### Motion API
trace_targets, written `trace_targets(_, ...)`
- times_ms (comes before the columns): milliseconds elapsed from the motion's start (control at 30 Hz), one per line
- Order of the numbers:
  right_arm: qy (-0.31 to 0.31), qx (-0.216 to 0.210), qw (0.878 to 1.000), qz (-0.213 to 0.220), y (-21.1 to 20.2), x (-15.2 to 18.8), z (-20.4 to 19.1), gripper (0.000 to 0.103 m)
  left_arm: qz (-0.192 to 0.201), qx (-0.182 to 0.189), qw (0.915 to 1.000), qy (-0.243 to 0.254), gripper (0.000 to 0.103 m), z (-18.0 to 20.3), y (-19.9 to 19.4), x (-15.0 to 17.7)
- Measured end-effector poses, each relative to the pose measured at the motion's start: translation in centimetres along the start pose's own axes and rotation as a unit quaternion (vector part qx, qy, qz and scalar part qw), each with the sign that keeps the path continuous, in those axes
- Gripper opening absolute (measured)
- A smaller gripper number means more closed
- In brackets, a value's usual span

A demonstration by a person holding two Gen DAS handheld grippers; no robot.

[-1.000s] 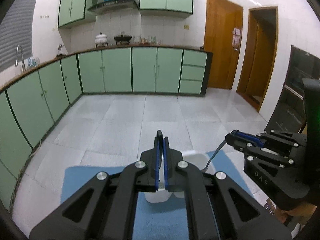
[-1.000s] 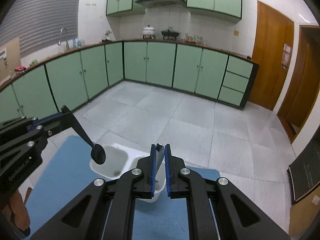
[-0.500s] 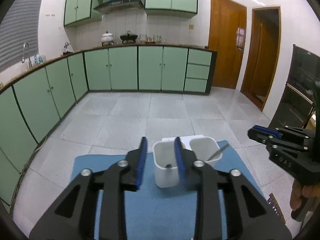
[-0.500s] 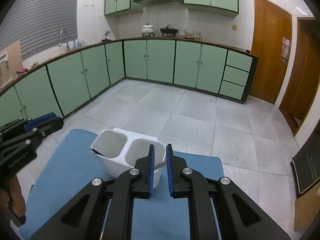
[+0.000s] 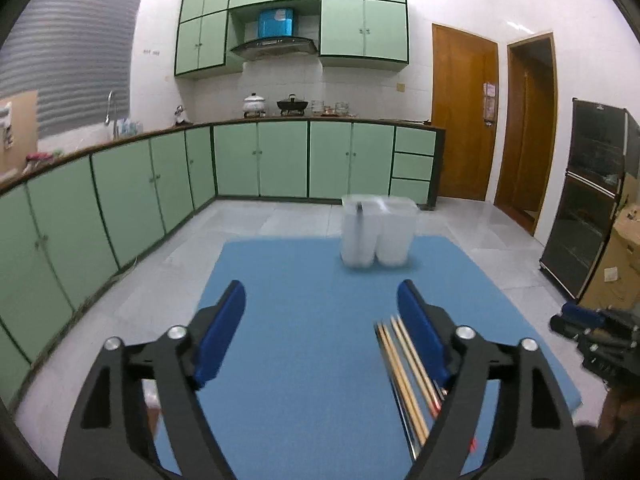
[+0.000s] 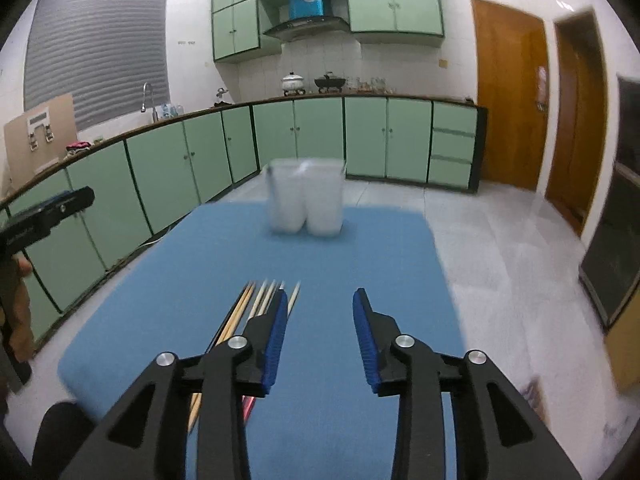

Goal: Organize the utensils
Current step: 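Move both tools back over the row of chopsticks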

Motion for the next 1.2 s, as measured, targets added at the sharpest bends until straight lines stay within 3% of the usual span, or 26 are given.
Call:
trace_targets(100,-0.009,0.017,1.0,0.0,-0.9,5.0,-1.9,0.041,-0.008,-0.004,0.9999,-0.004,0.087,0.4,-2.2,4.7)
trace_targets(200,0.002,0.0,1.0,-0.031,0.3,8.0,-3.0,0.041,-0.032,-0.008,0.9994,0.005,0.087,0.9,-2.7,8.1)
trace_targets(367,0.003,-0.011,0.997,-0.079,3.4,9.8,-3.8,0.041,-0.064,0.006,0.9977,-0.024,0.087,0.3,-3.3,11.8)
trace_targets(500,-0.014,-0.015,0.996,-0.092,5.0,10.3,-4.5,0.041,-0.068,0.003,0.9976,-0.016,0.087,0.4,-3.0,12.1)
trace_targets(700,-0.024,-0.003,0.997,-0.078,6.4,9.3,-4.8,0.042,-0.084,0.018,0.9963,-0.01,0.087,0.9,-1.5,12.7)
trace_targets(1100,-0.015,0.008,0.997,-0.073,6.7,9.1,-2.9,0.042,-0.124,0.03,0.9913,0.033,0.087,5.0,3.1,14.5)
trace_targets(1200,-0.022,0.008,0.997,-0.072,6.8,9.1,-2.8,0.039,-0.132,0.021,0.9904,0.035,0.081,5.0,4.0,14.6)
Point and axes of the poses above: each gripper's, at about its wrist camera, not at the fingertips, and y roughly the way its jaws point, z to its right, x to its underside, the point moved 2 cm from there along y, roughly the way its jaws point, and after that the axes turned 8 degrees about -z, right-handed, at the moved point
